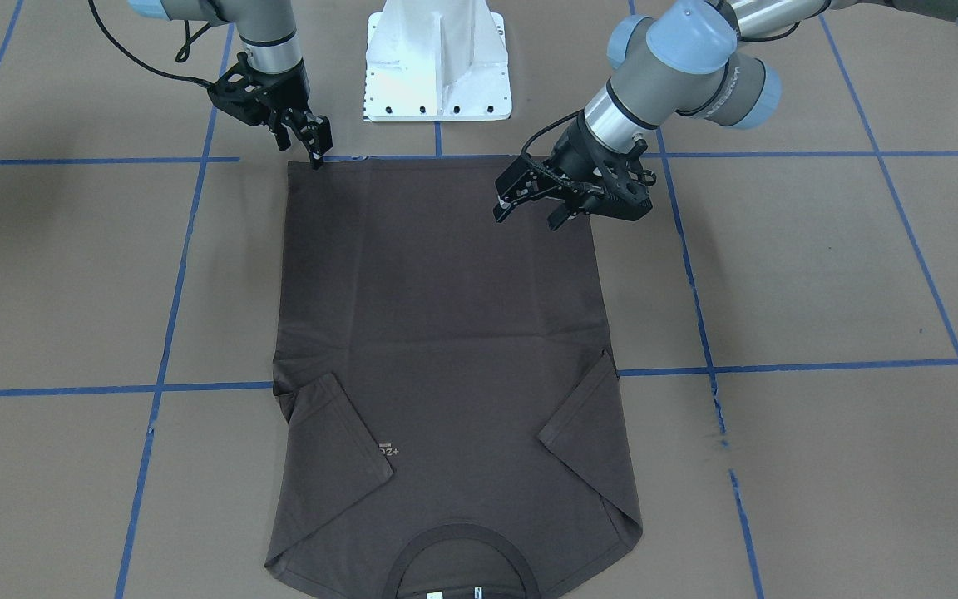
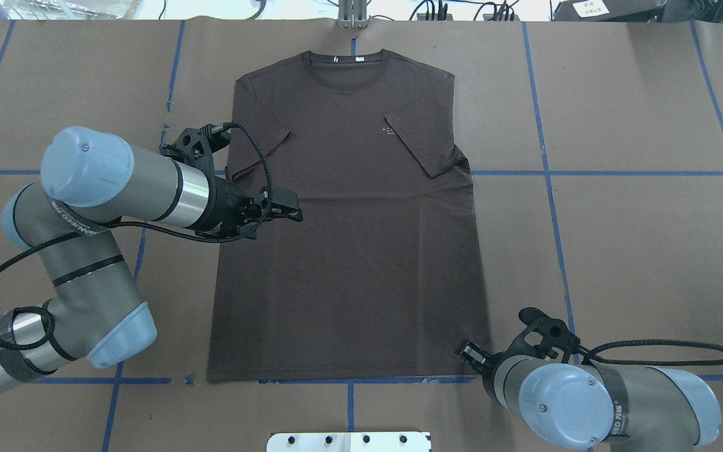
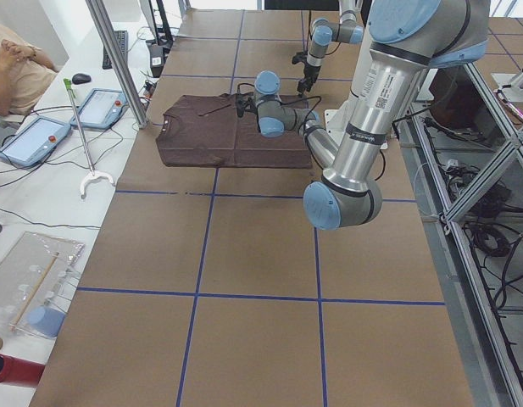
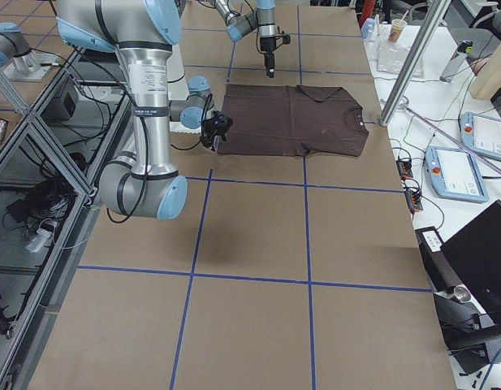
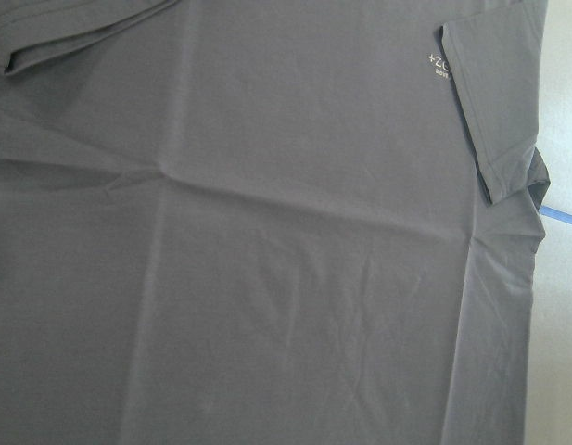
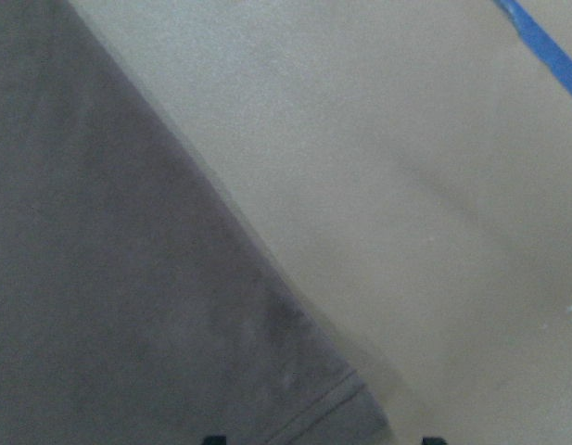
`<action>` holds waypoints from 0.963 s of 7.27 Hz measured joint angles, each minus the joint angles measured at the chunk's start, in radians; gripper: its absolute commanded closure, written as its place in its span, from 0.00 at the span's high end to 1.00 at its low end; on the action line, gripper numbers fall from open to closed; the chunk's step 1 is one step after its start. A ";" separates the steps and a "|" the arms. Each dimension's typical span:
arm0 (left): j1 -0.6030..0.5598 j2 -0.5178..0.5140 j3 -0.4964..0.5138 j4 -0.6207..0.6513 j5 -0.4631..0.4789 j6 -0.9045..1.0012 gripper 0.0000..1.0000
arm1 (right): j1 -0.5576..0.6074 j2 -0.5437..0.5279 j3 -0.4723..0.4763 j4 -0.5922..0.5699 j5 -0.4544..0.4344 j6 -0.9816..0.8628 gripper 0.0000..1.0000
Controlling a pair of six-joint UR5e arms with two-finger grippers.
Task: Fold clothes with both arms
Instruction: 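Move both grippers to the shirt's hem corners nearest the robot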
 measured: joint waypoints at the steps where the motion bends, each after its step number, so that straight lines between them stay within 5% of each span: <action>1: 0.000 0.000 0.001 0.000 0.004 0.000 0.99 | 0.000 0.000 -0.007 0.000 0.000 0.000 0.70; 3: 0.000 0.000 0.005 0.000 0.013 0.001 0.99 | 0.001 -0.001 -0.017 -0.003 -0.001 0.000 0.64; 5: 0.000 0.000 0.008 0.000 0.014 0.002 0.99 | 0.002 -0.002 -0.020 -0.007 -0.002 0.000 0.00; 7: 0.001 0.000 0.008 0.000 0.014 0.002 0.99 | 0.003 -0.005 -0.019 -0.009 -0.003 0.001 0.00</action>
